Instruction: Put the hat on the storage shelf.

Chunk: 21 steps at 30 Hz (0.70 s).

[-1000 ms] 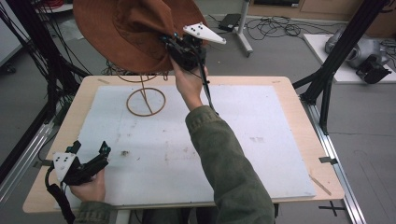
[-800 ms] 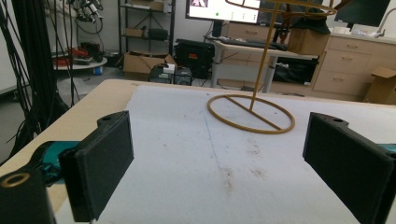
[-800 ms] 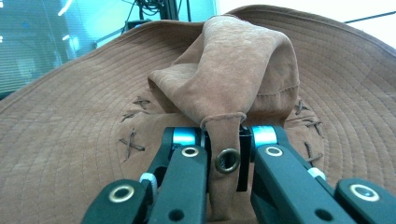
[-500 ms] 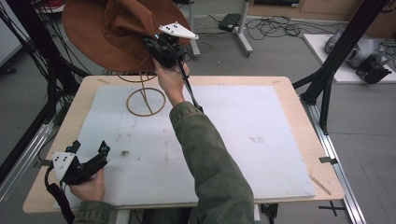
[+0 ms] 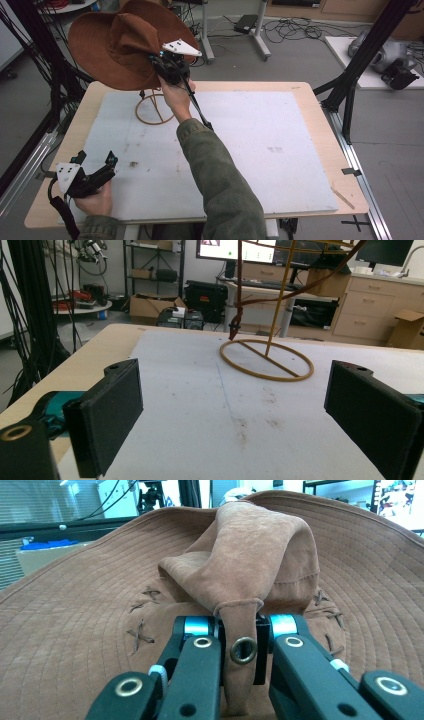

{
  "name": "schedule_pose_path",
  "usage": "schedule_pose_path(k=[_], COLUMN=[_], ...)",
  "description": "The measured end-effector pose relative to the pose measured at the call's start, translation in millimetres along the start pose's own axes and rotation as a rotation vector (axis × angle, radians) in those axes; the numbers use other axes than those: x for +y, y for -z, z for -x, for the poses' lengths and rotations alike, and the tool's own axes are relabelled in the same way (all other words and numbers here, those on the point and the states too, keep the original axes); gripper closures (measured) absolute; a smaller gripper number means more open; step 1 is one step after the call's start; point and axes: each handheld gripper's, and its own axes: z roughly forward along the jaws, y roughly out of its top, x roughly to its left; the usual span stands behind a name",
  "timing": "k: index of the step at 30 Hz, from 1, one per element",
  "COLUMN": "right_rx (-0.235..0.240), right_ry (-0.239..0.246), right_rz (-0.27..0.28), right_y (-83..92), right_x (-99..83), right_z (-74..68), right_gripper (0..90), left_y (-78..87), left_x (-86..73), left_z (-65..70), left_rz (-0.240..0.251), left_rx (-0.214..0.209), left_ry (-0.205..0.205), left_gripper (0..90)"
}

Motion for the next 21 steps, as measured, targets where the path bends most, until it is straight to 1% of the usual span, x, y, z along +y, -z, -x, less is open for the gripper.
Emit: schedule_pose_path(k=[2,3,6,8,14,18,19,20,21], right_rx=[-0.015,-0.022,-0.019,-0.009,-0.005,0.005,0.009,0.009,0.012], right_ry=[-0.013,-0.007,-0.023,-0.027,-0.011,0.003,0.009,0.009,0.013], right_rz=[-0.002,-0.010,-0.009,-0.005,-0.019,-0.022,-0.034,-0.034,-0.039], right_y=[2.5,3.2,5.4,5.8,5.7,6.2,5.9,5.9,5.5], right_x=[-11.2,-15.8,-23.5,-23.5,-23.4,-22.8,-23.1,-23.1,-23.5], right_z=[2.6,4.4,9.6,11.3,13.1,10.0,8.6,8.6,8.2], right_gripper=[87.8,87.6,85.6,83.7,82.5,80.0,78.2,78.2,76.1], left_y=[-0.4,-0.2,-0.5,-0.8,-0.9,-1.0,-1.2,-1.2,-1.1], left_x=[-0.1,-0.1,-0.1,-0.3,-0.7,-0.7,-0.7,-0.8,-0.8], left_z=[0.4,0.8,2.2,2.6,1.6,1.4,1.6,1.7,1.9], left_rz=[-0.003,-0.005,-0.005,-0.005,-0.006,-0.008,-0.008,-0.007,-0.008], left_rx=[-0.008,-0.008,-0.012,-0.012,-0.009,-0.009,-0.010,-0.011,-0.012], left_ry=[-0.001,-0.003,-0.007,-0.007,-0.003,-0.002,-0.002,-0.002,-0.003], left_gripper=[8.9,8.9,8.9,8.9,8.9,8.9,8.9,8.9,8.9])
